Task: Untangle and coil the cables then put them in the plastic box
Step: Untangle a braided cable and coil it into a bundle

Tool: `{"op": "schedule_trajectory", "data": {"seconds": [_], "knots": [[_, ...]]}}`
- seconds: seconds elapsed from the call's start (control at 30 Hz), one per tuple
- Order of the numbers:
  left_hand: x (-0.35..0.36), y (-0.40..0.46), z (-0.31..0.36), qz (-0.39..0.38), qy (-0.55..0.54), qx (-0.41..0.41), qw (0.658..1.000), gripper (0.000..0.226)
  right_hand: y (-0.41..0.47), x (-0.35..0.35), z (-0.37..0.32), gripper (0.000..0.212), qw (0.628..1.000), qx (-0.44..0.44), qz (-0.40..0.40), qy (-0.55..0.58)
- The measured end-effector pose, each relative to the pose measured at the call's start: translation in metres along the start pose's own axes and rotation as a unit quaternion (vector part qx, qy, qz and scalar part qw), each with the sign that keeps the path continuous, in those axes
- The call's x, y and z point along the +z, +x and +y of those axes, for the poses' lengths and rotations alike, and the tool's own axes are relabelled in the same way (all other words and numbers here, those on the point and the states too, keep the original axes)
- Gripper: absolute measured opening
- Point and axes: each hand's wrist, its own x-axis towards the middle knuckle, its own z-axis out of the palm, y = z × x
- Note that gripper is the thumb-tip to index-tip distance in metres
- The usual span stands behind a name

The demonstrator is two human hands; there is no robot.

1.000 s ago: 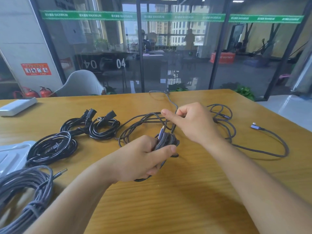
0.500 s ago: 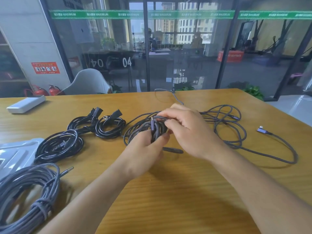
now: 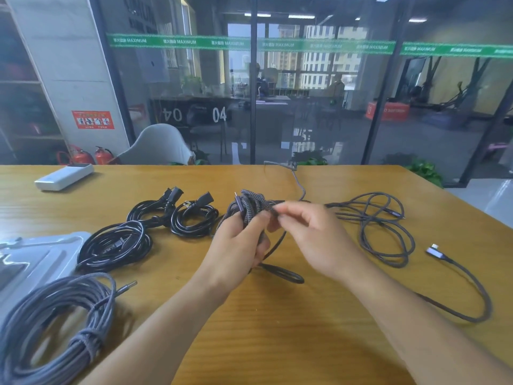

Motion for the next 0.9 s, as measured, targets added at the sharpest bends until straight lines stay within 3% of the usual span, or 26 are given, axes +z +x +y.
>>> {"op": "schedule_trajectory", "data": {"seconds": [0.17,0.23,0.3,0.4,0.57,0.63,0.7,0.8,0.9], "knots": [[-0.009,0.004,0.002,0.045,-0.024,0.003,0.999,0.057,-0.006,0.015,0.003,0.048,0.97,-0.146,0.006,-0.192],[-0.011,0.005,0.004,0.068,-0.017,0.019,0.997,0.063,-0.009,0.019,0.003,0.05,0.956,-0.194,-0.008,-0.219],[-0.015,0.006,0.004,0.092,-0.011,0.028,0.995,0.066,-0.012,0.021,0.004,0.043,0.973,-0.184,-0.013,-0.142],[-0.021,0.008,0.004,0.113,-0.014,0.054,0.992,0.065,-0.01,0.021,0.005,0.014,0.995,-0.094,-0.031,-0.009],[-0.032,0.012,0.005,0.145,-0.027,0.062,0.987,0.062,-0.007,0.027,0.018,0.043,0.973,-0.122,-0.024,-0.193],[-0.035,0.012,0.004,0.159,-0.049,0.044,0.985,0.058,-0.011,0.036,0.019,0.039,0.971,-0.155,-0.044,-0.175],[-0.036,0.012,0.005,0.155,-0.084,0.044,0.983,0.058,-0.017,0.046,0.013,0.031,0.975,-0.158,-0.112,-0.11],[-0.037,0.011,0.008,0.119,-0.144,0.057,0.981,0.061,-0.022,0.053,0.005,0.031,0.974,-0.125,-0.189,0.015],[-0.037,0.009,0.012,0.061,-0.23,0.047,0.97,0.049,-0.02,0.052,0.01,0.032,0.97,-0.113,-0.213,0.015]]}}
